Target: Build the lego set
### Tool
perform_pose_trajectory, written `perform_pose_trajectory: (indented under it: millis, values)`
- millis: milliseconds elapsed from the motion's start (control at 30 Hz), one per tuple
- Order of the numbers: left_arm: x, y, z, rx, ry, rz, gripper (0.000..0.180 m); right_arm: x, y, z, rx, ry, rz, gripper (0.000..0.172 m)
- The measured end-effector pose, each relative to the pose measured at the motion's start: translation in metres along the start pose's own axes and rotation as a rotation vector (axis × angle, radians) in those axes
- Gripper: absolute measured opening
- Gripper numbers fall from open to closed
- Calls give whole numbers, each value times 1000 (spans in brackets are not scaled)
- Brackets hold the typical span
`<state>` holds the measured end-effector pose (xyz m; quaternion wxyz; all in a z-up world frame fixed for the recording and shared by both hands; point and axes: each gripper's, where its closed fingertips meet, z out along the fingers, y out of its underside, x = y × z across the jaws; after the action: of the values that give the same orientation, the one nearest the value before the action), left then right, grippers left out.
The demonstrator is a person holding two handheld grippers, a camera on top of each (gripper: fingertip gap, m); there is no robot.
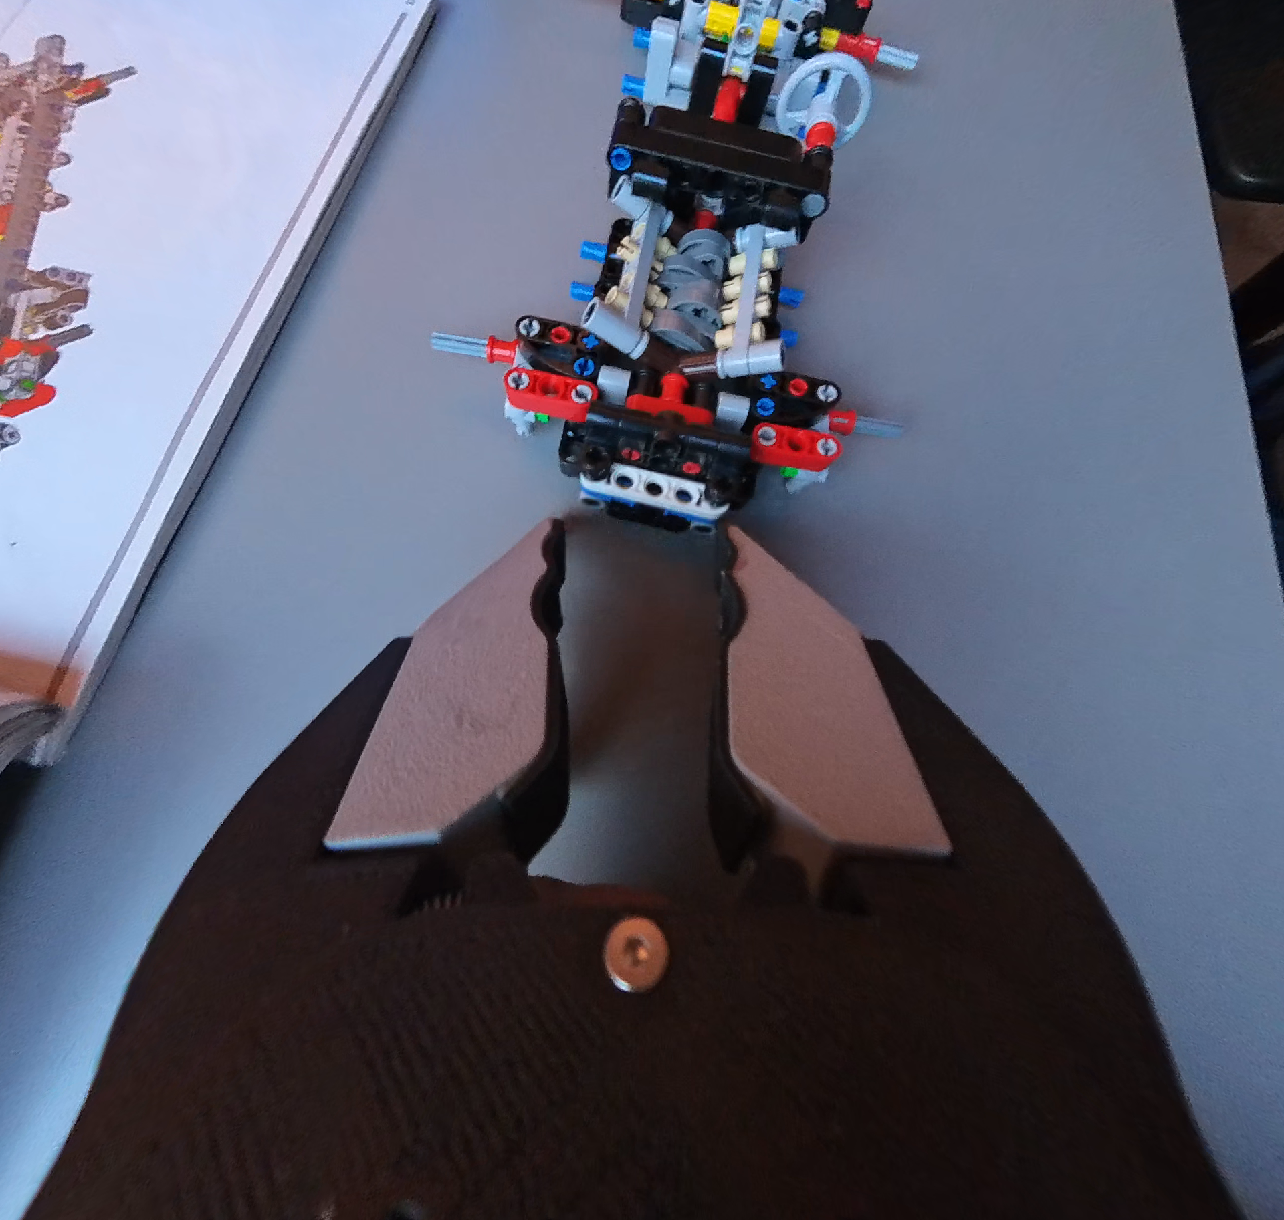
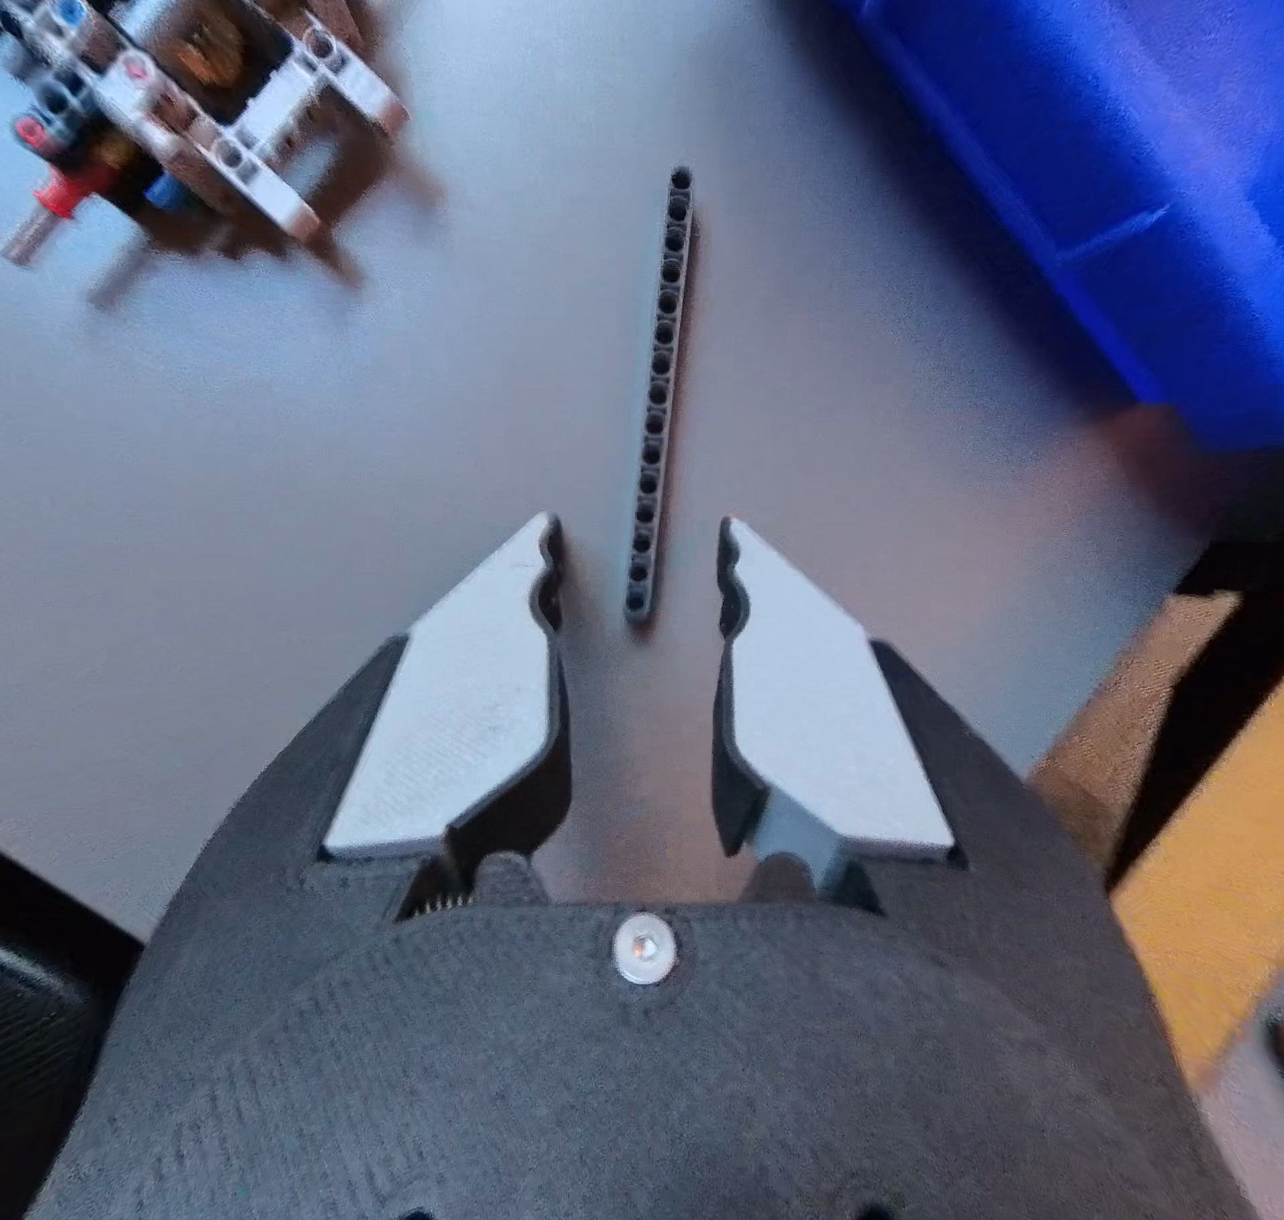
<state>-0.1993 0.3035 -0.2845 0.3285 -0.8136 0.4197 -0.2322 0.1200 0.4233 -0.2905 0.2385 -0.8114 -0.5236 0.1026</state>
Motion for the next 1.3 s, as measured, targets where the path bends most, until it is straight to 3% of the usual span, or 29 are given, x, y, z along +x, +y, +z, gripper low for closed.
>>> perform_pose_trajectory:
  millis: [100,267,600,800,967,1167,1300]
  values:
    - [-8,6,-7,-2,-67,-9,43,9,0,2,43,-9,39,4]
    - [-16,20,-24,6,-154,-82,46,8,-10,1,89,-40,-3,4]
    - [-24,13,-55,181,-232,-155,44,-76,-156,-61,508,-186,-354,4]
    - [-27,-1,-64,270,-350,-76,44,-103,-238,-63,787,-259,-461,4]
    - [-37,-10,-74,361,-443,-178,44,-111,-252,-33,664,-299,-503,4]
    - [-30,2,-67,261,-477,-157,46,-104,-257,-27,563,-256,-461,4]
    - [-38,6,-71,275,-483,-224,54,-98,-265,-19,571,-232,-403,4]
